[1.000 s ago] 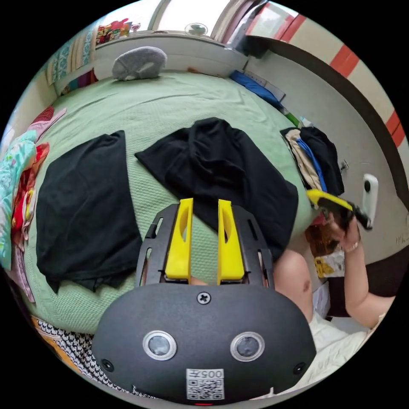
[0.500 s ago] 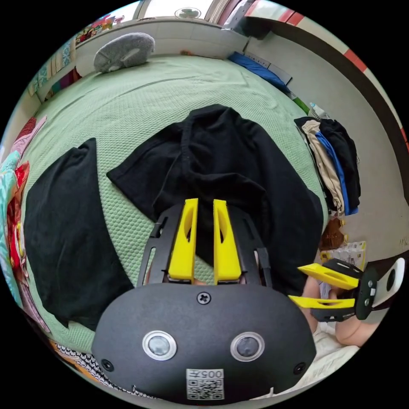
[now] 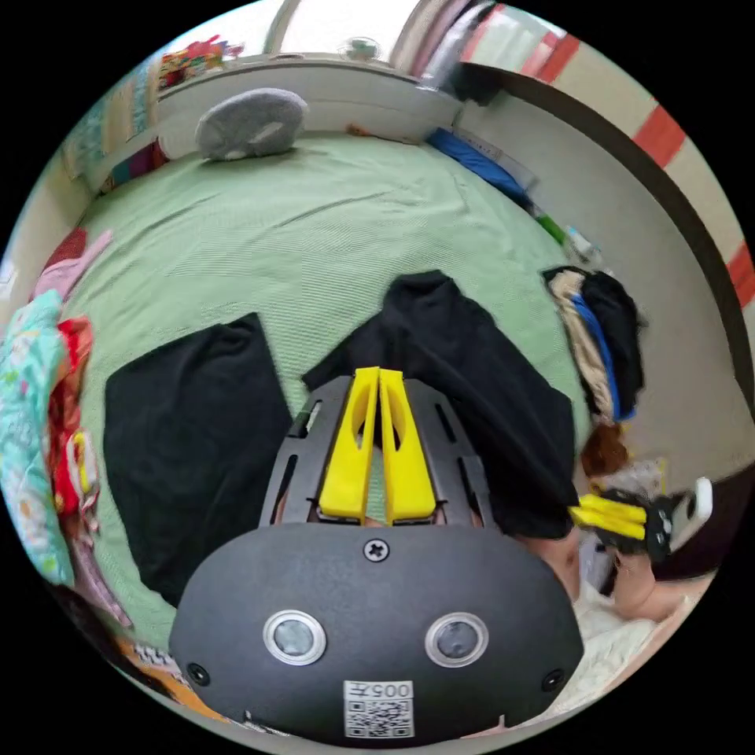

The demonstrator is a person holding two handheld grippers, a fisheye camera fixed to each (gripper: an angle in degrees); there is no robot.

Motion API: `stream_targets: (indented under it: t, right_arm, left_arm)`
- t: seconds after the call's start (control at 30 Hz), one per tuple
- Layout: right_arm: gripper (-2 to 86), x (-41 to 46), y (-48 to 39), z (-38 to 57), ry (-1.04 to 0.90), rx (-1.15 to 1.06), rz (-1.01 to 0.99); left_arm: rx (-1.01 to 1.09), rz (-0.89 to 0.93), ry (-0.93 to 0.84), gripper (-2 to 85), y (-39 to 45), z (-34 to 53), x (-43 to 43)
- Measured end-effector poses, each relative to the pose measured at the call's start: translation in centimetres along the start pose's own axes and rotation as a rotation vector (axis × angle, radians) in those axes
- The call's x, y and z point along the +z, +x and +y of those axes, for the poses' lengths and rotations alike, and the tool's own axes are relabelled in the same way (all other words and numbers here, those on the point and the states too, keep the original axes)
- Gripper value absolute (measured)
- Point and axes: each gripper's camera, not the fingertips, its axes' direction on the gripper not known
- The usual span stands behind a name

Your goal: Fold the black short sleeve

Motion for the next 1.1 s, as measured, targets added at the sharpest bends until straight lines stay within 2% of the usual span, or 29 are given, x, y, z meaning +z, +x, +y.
stream_targets:
  t: [0.03, 0.13, 0.3, 0.4, 0.43, 0.5, 0.63, 0.73, 0.97, 1.1]
  right_arm:
    - [0.3, 1.9, -0.7, -0.3, -0.071, -0.027, 0.022]
    - [2.6, 6.0, -1.8, -0.2, -0.198, -0.062, 0.038]
    - [4.8, 5.5, -2.3, 0.7, -0.172, -0.071, -0.031]
    - [5.8, 4.9, -2.9, 1.0, -0.121, -0.094, -0.020]
    - [6.1, 5.0, -3.3, 0.9, -0.106, -0.101, 0.010]
    - [6.0, 5.8, -3.8, 0.4, -0.113, -0.113, 0.056]
    - [4.9, 9.2, -5.0, -1.5, -0.142, -0.110, 0.127]
    - [0.8, 11.6, -4.8, -2.5, -0.198, -0.083, 0.209]
    - [-1.6, 8.2, -4.9, -4.1, -0.051, -0.102, 0.164]
    - [-1.6, 10.7, -5.4, -5.4, -0.131, -0.140, 0.174]
  left_arm:
    - [-0.034, -0.024, -0.030, 0.1, -1.3, 0.0, 0.9]
    - [-0.060, 0.067, -0.056, 0.0, -2.9, 0.9, 2.5]
    - [0.004, 0.153, -0.035, 2.8, -1.3, 1.6, 3.5]
    - [0.009, 0.242, -0.032, 9.0, -0.6, 0.3, 4.3]
    - [0.022, 0.276, -0.042, 13.5, -0.2, -0.3, 4.8]
    - [0.038, 0.229, -0.056, 15.6, 0.4, -1.1, 5.8]
    - [0.014, 0.061, -0.144, 10.0, 0.8, -2.2, 8.9]
    - [0.007, 0.090, -0.138, 5.7, 0.6, -2.6, 8.5]
    - [0.044, 0.194, -0.001, 4.4, -1.1, -4.3, 4.1]
    - [-0.008, 0.177, -0.055, 4.6, -2.4, -4.5, 6.3]
